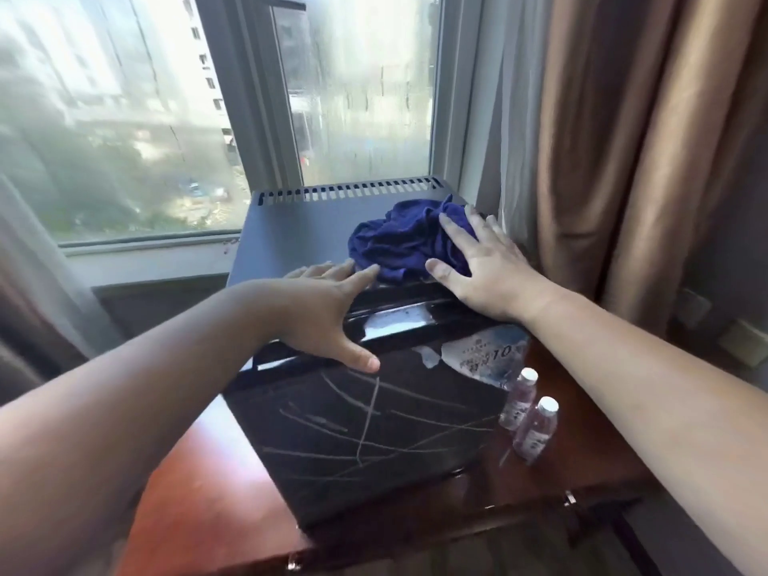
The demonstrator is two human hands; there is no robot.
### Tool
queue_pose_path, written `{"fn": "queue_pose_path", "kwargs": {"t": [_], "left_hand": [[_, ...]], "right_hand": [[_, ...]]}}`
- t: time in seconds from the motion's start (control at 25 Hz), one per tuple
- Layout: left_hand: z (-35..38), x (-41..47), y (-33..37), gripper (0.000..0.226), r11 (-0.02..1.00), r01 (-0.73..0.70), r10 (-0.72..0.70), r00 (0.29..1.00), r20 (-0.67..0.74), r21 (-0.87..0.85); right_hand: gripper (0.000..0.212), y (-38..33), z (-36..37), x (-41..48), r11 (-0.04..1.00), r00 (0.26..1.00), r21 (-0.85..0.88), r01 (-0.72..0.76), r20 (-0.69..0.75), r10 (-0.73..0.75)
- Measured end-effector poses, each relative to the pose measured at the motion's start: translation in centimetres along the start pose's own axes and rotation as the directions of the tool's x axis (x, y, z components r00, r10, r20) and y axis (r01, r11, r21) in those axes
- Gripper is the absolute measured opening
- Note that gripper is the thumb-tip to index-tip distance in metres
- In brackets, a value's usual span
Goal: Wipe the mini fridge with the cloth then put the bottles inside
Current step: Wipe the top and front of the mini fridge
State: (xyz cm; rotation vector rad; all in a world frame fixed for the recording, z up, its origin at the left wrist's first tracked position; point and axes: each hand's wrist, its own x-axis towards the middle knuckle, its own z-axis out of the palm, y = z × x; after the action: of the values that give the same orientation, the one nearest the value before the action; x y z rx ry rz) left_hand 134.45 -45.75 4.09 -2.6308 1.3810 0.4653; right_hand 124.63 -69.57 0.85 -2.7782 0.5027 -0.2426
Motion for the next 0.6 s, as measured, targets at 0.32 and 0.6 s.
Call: {"fn": "queue_pose_path", "kwargs": {"t": [0.32,0.6], "left_hand": [[1.0,0.2,-0.6,0.124,1.0,0.001,-0.006,0.972,-0.233,-0.021],[-2.2,7.5,-1.1,0.081,0.99,-0.064,0.029,0.964,-0.263,-0.129]], "right_hand": [[0.083,1.2,-0.8,-1.2,0.998,0.999,0.05,-0.025,-0.033,0.027],[0.09,-0.4,-0.6,2.9,0.999,0.996,-0.016,-0.04,0.077,0.041]]}}
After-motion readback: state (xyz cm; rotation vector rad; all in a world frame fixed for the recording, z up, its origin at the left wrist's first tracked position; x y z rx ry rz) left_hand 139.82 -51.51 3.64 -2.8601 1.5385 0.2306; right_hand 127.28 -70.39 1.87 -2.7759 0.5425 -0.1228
